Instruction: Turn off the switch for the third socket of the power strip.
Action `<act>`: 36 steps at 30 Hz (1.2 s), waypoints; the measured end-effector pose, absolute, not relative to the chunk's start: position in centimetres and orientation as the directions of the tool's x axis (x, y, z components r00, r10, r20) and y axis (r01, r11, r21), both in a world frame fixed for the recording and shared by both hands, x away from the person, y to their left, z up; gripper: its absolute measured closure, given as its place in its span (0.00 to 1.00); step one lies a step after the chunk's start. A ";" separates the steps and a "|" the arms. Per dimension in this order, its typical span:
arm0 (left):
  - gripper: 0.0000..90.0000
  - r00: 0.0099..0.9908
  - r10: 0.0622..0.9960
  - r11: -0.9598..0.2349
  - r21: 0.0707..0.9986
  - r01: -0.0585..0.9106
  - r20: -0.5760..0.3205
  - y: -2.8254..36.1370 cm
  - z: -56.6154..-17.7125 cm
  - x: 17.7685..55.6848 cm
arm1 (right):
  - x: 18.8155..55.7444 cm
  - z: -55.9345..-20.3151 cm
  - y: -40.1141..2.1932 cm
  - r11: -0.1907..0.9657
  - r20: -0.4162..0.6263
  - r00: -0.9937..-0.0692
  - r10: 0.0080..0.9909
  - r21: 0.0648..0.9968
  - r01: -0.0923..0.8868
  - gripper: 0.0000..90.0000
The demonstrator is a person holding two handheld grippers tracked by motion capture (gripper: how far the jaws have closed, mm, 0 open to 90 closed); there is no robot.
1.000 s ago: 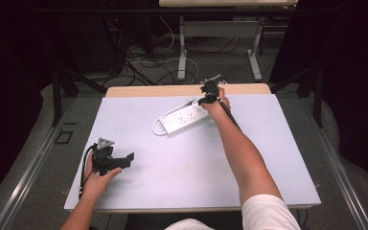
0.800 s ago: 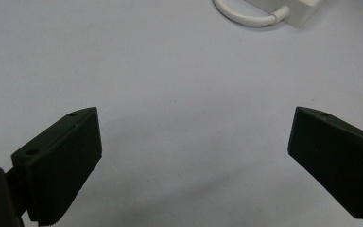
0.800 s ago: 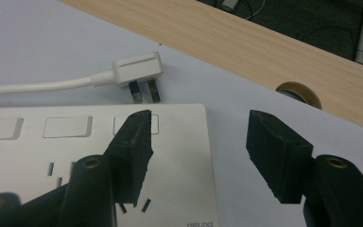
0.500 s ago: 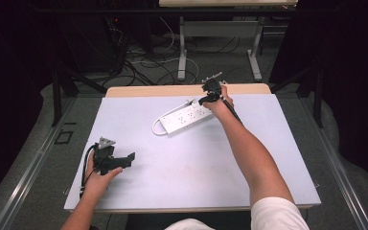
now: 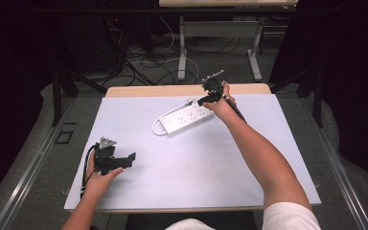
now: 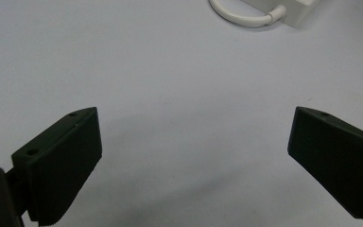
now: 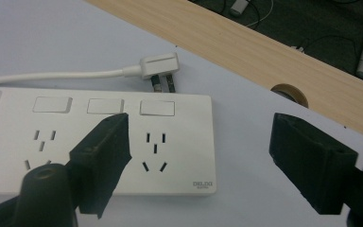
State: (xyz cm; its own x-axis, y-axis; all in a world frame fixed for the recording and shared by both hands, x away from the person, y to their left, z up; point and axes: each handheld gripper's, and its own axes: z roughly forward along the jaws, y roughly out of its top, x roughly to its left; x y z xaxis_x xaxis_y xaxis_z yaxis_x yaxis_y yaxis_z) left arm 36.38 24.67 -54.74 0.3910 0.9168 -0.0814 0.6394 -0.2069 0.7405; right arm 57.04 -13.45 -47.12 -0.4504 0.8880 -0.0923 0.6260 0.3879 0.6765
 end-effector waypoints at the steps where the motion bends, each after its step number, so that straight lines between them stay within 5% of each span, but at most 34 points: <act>1: 0.04 0.387 0.918 -0.202 0.746 0.635 -0.080 24.6 -54.8 36.4 | 56.9 -47.0 -13.5 0.393 -0.094 -0.455 0.886 0.675 0.624 0.21; 21: 0.04 0.391 0.917 -0.209 0.745 0.633 -0.075 24.4 -54.8 36.3 | 53.7 -45.5 -14.5 0.454 -0.101 -0.509 0.855 0.621 0.639 0.02; 36: 0.04 0.389 0.917 -0.203 0.740 0.641 -0.085 24.2 -54.8 36.3 | 50.3 -44.8 -15.7 0.495 -0.121 -0.551 0.826 0.623 0.605 0.00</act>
State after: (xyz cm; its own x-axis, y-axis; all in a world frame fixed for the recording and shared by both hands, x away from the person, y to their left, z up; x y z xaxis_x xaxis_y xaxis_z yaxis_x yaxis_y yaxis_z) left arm 36.35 24.24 -54.77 0.3887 0.9175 -0.0846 0.6408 -0.2031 0.7404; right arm 50.34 -15.71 -44.77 -0.5512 0.8256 -0.1210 0.6054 0.4955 0.6229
